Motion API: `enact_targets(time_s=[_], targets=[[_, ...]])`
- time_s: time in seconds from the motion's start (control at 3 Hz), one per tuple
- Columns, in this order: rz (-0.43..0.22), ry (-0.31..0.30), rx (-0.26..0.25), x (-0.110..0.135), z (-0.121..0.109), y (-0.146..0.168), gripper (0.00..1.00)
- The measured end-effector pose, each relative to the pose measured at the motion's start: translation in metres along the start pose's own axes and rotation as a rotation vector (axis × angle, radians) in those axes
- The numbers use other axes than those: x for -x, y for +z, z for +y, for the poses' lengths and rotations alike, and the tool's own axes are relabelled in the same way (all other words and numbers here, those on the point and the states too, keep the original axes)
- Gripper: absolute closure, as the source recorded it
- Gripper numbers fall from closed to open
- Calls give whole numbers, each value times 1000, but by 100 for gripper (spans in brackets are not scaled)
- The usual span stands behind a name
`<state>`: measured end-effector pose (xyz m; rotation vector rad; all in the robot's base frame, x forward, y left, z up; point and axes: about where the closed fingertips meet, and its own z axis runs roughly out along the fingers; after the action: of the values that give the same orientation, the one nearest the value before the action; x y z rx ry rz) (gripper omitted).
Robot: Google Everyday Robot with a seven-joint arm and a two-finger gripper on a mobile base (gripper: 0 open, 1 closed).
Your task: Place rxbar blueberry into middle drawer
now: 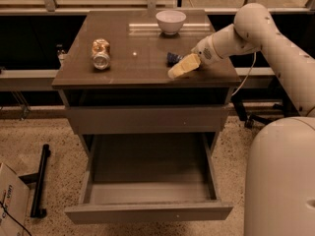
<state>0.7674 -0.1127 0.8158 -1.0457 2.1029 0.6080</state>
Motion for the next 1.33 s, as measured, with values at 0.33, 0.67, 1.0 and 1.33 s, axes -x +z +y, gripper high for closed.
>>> enact_targets(time_s=[0.33,0.67,1.0,1.33], targets=[[2,-1,-1,-1,0,1,2],[2,-1,-1,-1,0,1,23],[2,-1,-1,0,0,1,47],[2,-1,-1,2,0,-1,70]])
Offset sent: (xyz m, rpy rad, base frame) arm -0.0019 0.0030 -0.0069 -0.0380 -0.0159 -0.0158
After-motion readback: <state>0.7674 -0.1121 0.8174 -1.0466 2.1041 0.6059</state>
